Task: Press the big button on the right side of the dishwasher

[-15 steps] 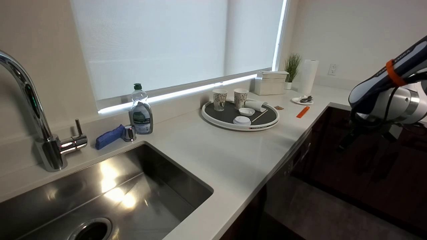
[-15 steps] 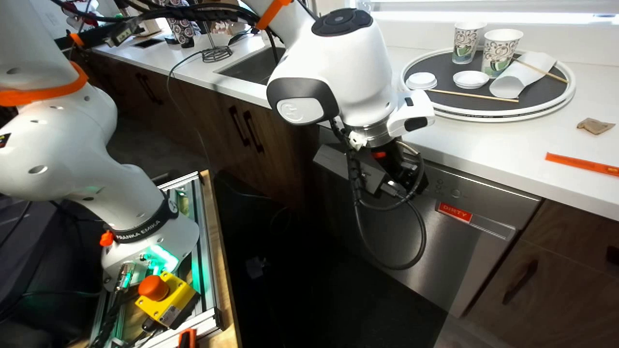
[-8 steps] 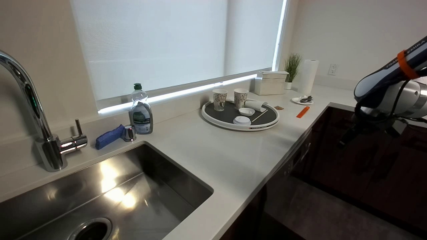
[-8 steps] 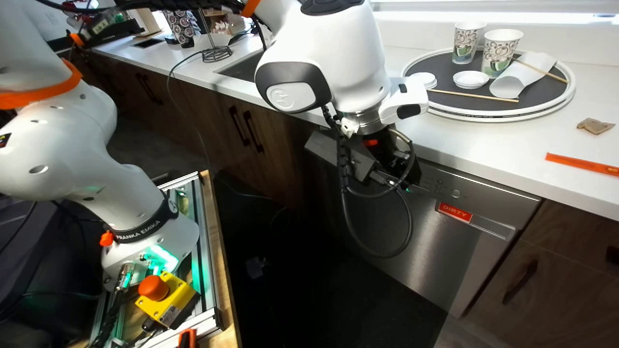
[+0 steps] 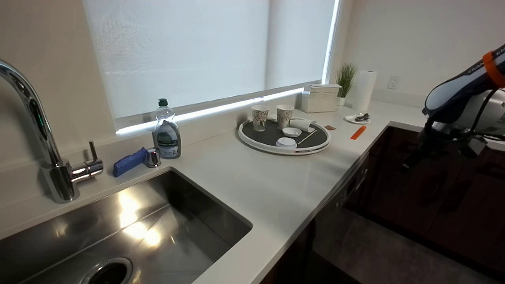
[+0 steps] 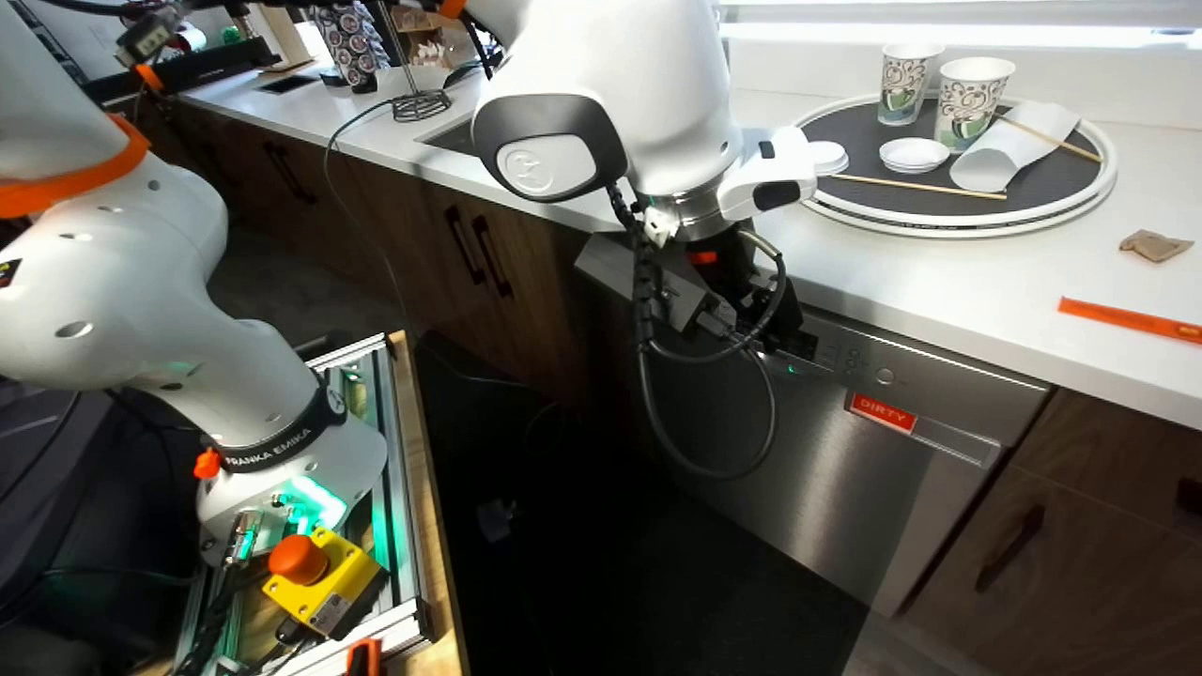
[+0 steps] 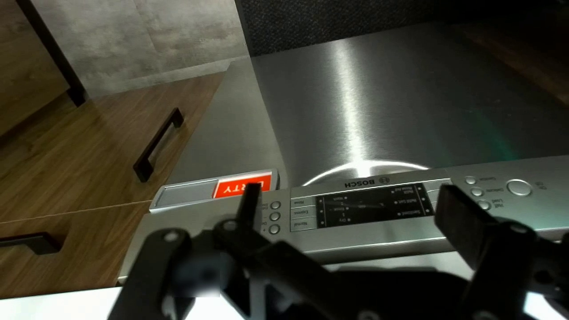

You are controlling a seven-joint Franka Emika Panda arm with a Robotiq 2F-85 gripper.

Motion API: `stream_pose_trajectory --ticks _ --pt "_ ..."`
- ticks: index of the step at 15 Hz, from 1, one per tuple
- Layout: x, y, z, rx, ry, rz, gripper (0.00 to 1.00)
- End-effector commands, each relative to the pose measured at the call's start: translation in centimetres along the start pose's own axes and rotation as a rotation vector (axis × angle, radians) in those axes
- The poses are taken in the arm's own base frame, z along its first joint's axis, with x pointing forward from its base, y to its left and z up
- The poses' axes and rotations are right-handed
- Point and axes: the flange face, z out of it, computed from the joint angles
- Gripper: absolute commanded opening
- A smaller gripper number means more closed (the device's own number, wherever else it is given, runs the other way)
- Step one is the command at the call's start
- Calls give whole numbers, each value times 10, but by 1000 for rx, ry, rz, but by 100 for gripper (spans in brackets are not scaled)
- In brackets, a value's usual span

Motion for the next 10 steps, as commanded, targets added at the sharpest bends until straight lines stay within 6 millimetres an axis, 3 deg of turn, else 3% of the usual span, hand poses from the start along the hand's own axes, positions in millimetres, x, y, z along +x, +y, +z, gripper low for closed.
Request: stream_pose_trajectory --ticks 1,10 --pt "-6 -12 -11 14 -17 9 100" --pt "-2 -11 -9 0 4 3 100"
